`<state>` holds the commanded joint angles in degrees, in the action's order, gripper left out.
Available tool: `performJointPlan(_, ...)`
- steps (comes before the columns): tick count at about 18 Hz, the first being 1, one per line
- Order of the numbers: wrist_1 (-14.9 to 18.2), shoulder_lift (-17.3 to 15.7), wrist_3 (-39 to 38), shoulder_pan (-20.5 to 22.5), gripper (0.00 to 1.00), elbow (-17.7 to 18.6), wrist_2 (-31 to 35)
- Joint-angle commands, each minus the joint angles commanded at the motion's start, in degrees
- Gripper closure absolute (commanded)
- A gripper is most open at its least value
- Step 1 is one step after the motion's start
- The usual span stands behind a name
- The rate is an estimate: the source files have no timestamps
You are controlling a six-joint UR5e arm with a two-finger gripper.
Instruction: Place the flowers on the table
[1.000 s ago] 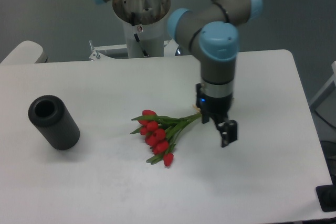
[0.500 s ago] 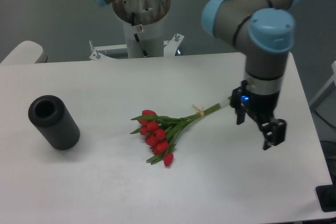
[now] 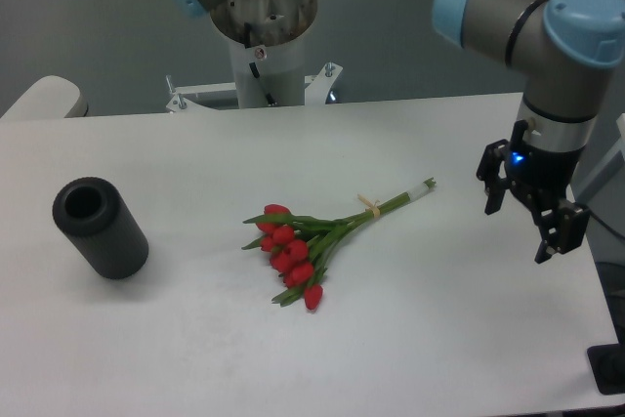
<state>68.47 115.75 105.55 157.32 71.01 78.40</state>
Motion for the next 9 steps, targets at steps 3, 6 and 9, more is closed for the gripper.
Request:
performJointPlan(3,-0.26,0.0,0.09,-0.09,0.0,0.18,0.09)
performJointPlan(6,-0.35,0.0,0.0,-0.17,0.0,0.26,0.09)
performJointPlan(9,-0.35,0.0,0.0,-0.18,0.0,0.26,0.09)
